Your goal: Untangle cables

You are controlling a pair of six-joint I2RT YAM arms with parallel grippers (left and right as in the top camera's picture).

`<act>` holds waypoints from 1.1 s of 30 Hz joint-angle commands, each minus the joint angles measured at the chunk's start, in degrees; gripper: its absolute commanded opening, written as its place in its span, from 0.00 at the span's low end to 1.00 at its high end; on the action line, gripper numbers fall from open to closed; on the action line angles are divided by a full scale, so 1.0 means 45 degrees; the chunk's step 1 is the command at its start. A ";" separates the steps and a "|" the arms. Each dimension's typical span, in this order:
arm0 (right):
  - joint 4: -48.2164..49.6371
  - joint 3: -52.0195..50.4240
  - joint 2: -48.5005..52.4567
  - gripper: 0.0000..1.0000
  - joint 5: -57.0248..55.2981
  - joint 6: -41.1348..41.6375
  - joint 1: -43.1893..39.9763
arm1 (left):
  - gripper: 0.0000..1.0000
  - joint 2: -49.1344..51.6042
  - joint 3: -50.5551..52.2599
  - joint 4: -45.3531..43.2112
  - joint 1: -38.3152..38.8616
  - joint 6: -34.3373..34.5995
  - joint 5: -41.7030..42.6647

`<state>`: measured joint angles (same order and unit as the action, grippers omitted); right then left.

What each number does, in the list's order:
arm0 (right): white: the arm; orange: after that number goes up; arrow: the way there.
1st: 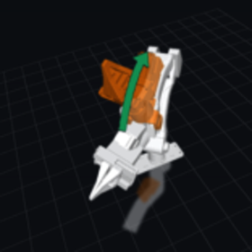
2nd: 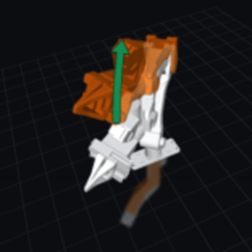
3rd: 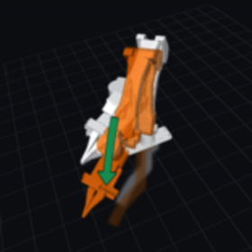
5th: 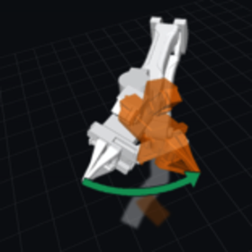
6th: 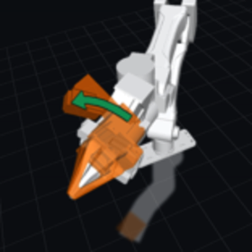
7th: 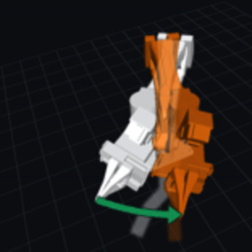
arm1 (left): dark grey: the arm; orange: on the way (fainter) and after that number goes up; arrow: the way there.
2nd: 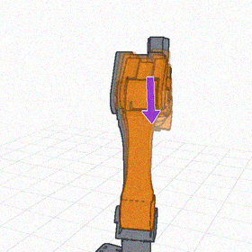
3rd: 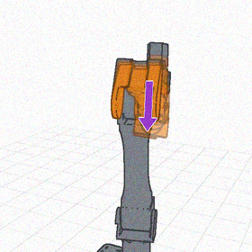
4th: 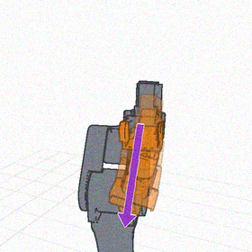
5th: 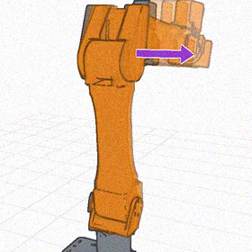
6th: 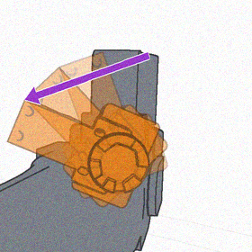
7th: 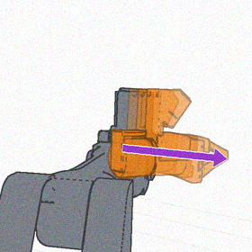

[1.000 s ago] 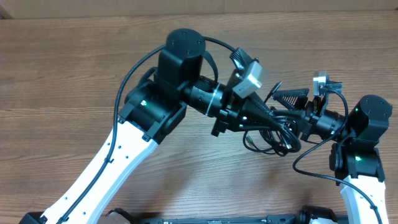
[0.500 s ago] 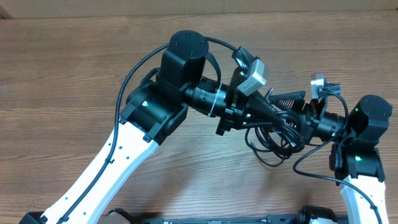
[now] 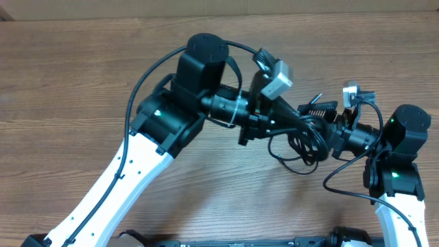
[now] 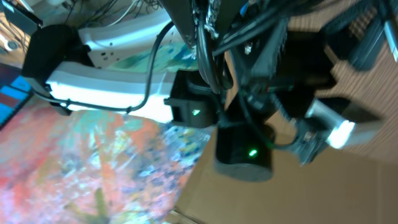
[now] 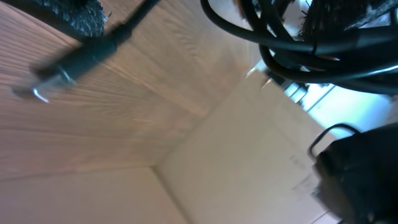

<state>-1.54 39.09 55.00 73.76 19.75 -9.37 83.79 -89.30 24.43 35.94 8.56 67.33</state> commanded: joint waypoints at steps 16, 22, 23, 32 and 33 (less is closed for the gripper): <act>-0.0384 0.0058 -0.0151 1.00 -0.1515 0.0942 -0.1389 | 0.04 -0.0287 -0.0282 0.2861 -0.1345 -0.2482 -0.2234; -0.0359 0.0058 -0.0151 1.00 -0.0267 0.0942 -0.1389 | 0.04 -0.0287 -0.0282 0.2953 -0.1341 -0.2021 -0.4022; -0.0359 0.0058 -0.0151 1.00 -0.0039 0.0942 -0.1389 | 0.04 -0.0282 -0.0282 0.2948 -0.1341 -0.1831 -0.4318; -0.0403 0.0058 -0.0151 1.00 0.1035 0.0947 -0.1336 | 0.04 -0.0282 -0.0282 0.2764 -0.0903 -0.0670 -0.5391; -0.0403 0.0058 -0.0151 1.00 0.1035 0.0947 -0.1341 | 0.04 -0.0282 -0.0282 0.2710 -0.0733 -0.0437 -0.5712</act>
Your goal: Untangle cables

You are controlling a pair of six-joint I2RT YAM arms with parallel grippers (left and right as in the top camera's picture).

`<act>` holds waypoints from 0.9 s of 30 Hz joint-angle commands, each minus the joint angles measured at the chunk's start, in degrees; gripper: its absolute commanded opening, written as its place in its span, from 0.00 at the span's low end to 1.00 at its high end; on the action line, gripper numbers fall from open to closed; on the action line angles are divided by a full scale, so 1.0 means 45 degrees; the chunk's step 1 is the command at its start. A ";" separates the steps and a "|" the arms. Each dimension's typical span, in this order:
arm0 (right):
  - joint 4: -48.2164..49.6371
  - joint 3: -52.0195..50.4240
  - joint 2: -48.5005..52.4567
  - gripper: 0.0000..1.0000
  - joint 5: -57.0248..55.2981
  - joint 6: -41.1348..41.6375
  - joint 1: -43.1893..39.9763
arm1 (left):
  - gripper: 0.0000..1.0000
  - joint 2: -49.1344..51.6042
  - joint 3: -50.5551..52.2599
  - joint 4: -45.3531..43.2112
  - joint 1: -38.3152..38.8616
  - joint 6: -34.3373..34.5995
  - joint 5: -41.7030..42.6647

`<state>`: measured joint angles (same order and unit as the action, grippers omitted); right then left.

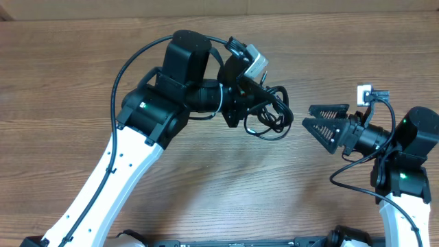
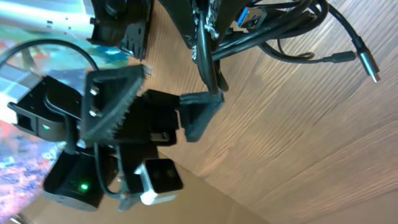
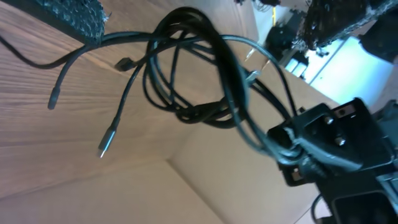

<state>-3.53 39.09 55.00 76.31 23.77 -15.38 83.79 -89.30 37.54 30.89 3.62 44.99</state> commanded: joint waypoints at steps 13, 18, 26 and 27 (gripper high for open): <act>0.0039 0.0058 -0.0151 1.00 0.0194 0.0049 -0.0005 | 0.04 -0.0282 -0.0282 -0.1705 0.1642 0.1690 -0.1088; 0.0044 0.0058 -0.0151 1.00 -0.0083 0.0044 -0.0005 | 0.04 -0.0282 -0.0282 -0.1710 0.1642 0.1923 -0.0996; 0.0034 0.0058 -0.0136 1.00 -0.1088 0.0044 -0.0005 | 0.04 -0.0287 -0.0282 -0.2157 0.1642 0.1923 0.0044; 0.0034 0.0058 -0.0136 1.00 -0.1263 0.0049 -0.0005 | 0.04 -0.0287 -0.0282 -0.2322 0.1642 0.1923 0.0335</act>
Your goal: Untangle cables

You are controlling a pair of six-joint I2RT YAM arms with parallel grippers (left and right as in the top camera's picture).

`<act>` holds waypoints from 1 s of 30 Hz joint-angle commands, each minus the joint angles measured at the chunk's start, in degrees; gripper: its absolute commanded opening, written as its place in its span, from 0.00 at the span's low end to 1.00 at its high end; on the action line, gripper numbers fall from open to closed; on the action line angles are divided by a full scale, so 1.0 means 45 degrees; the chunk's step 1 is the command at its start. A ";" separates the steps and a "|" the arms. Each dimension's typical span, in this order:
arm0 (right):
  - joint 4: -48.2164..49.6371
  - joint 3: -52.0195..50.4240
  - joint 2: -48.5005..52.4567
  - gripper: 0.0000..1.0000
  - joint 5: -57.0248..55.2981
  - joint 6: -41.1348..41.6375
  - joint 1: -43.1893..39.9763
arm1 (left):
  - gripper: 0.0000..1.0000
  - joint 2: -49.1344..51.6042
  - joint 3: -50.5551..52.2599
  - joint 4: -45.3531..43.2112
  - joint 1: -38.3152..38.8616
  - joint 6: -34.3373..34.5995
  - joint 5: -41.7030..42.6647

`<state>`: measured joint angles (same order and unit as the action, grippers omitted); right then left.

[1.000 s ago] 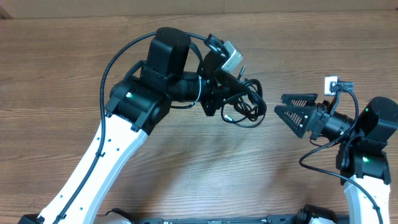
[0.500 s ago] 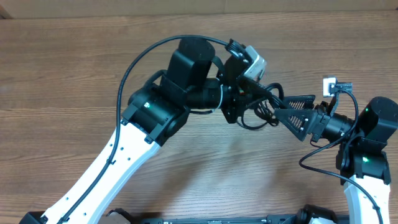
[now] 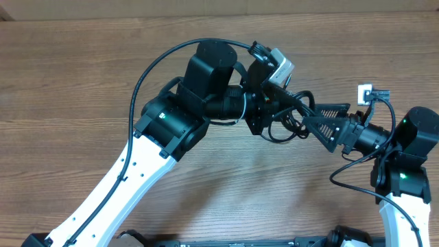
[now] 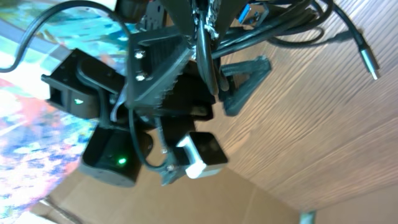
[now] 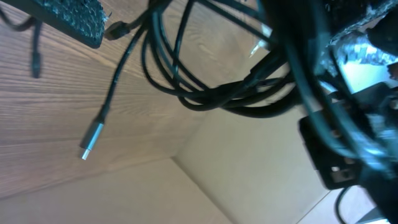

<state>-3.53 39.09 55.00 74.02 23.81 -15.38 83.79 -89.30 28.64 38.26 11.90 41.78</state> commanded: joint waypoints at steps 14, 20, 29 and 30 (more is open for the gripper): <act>-0.0126 0.0058 -0.0073 1.00 -0.2322 0.0039 -0.0005 | 0.04 -0.0282 -0.0282 -0.0758 0.1229 -0.0087 0.1617; -0.0831 0.0058 -0.0053 1.00 -0.2429 0.0034 -0.0005 | 0.04 -0.0282 -0.0282 -0.0743 0.1331 -0.0311 0.0597; -0.1355 0.0058 -0.0058 1.00 -0.1205 -0.0403 -0.0005 | 0.04 -0.0282 -0.0282 -0.0695 0.1311 0.0117 -0.1715; -0.1326 0.0058 -0.0058 1.00 -0.1010 -0.0403 -0.0005 | 0.04 -0.0282 -0.0282 -0.0695 0.1311 0.0141 -0.1957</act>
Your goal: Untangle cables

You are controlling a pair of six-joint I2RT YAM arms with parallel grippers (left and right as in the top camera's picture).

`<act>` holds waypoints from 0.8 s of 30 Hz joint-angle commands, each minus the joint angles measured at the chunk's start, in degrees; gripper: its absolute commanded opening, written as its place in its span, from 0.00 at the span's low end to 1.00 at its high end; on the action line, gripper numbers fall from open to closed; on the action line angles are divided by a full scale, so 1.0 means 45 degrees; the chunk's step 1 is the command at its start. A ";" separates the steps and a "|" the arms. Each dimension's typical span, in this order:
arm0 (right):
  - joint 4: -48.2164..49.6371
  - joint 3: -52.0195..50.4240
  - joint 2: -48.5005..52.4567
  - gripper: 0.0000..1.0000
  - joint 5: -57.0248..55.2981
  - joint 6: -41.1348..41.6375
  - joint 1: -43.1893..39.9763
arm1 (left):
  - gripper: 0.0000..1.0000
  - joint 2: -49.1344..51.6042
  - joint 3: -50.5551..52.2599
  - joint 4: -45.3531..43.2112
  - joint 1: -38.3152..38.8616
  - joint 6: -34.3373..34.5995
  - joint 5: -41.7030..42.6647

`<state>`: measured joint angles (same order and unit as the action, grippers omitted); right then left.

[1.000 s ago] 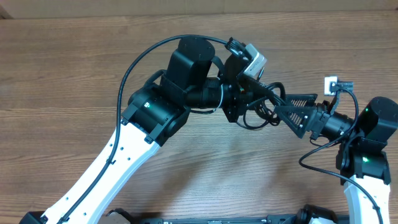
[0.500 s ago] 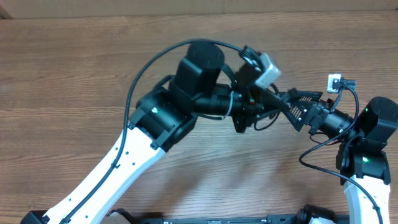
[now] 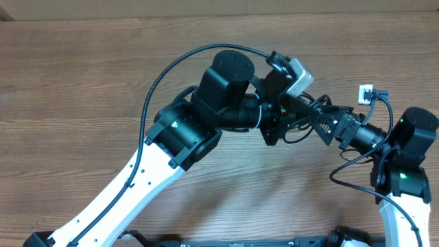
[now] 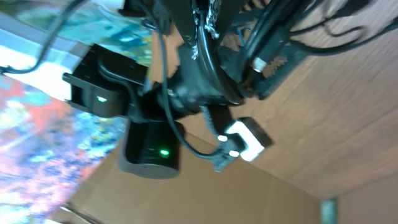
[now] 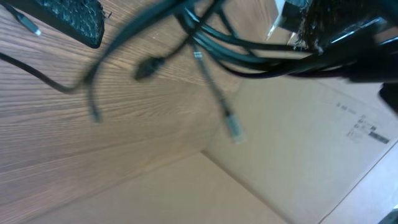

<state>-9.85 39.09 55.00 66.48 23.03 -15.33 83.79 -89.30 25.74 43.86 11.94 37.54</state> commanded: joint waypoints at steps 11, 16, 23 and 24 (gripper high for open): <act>0.1185 0.0058 -0.0058 1.00 0.2302 -0.0884 -0.0015 | 0.04 -0.0282 -0.0282 0.0277 -0.0097 0.0748 -0.1904; 0.1855 0.0058 -0.0053 1.00 0.2215 -0.0748 -0.0015 | 0.04 -0.0282 -0.0282 0.0374 -0.0078 0.0743 -0.1409; 0.1744 0.0058 -0.0053 1.00 0.0777 -0.0685 -0.0029 | 0.04 -0.0282 -0.0282 0.0335 -0.0073 0.0743 -0.0554; 0.1744 0.0058 -0.0053 1.00 0.0602 -0.0636 -0.0029 | 0.04 -0.0282 -0.0282 0.0330 -0.0073 0.0743 -0.0384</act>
<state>-2.17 39.09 55.00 72.49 19.75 -15.33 83.79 -89.30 27.73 43.83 14.92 32.69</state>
